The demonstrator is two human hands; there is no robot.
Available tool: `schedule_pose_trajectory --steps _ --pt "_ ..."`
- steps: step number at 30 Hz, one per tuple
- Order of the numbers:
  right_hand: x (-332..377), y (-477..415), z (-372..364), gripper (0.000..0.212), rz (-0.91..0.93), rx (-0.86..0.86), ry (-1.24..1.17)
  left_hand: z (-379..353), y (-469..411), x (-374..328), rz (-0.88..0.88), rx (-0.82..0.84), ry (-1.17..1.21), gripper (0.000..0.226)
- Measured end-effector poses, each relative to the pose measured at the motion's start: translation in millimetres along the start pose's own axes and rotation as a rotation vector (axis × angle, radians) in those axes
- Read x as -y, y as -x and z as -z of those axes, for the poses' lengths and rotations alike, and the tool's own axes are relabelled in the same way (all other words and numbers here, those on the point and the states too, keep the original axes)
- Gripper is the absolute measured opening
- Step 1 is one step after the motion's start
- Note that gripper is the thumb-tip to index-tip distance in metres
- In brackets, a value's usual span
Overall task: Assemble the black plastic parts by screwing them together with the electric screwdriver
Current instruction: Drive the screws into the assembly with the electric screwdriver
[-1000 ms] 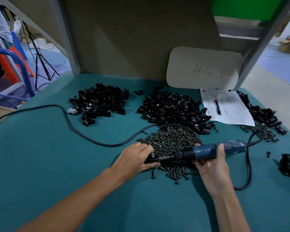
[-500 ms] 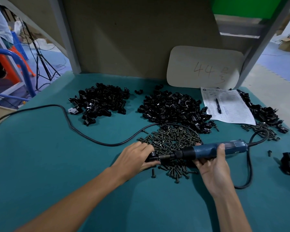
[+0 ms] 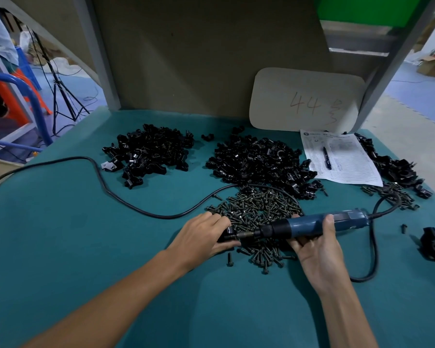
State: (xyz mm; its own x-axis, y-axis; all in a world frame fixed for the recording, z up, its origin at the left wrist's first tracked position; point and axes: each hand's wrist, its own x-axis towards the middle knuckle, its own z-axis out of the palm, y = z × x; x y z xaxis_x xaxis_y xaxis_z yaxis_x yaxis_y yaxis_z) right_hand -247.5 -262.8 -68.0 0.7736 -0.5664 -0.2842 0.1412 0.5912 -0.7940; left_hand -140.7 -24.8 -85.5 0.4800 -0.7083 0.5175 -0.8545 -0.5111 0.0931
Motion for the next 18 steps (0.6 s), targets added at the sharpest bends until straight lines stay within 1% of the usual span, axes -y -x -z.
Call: schedule_pose_trajectory --steps 9,13,18 --pt "-1.1 -0.7 0.3 0.069 -0.008 -0.001 -0.003 0.9 0.0 -0.7 0.011 0.034 0.020 0.039" --pt "-1.6 -1.5 1.1 0.065 -0.003 0.004 -0.002 1.8 -0.2 -0.8 0.015 0.041 0.019 0.039" --pt "-2.2 -1.3 0.9 0.066 -0.007 0.006 -0.001 1.7 -0.5 -1.1 0.017 0.048 0.020 0.039"
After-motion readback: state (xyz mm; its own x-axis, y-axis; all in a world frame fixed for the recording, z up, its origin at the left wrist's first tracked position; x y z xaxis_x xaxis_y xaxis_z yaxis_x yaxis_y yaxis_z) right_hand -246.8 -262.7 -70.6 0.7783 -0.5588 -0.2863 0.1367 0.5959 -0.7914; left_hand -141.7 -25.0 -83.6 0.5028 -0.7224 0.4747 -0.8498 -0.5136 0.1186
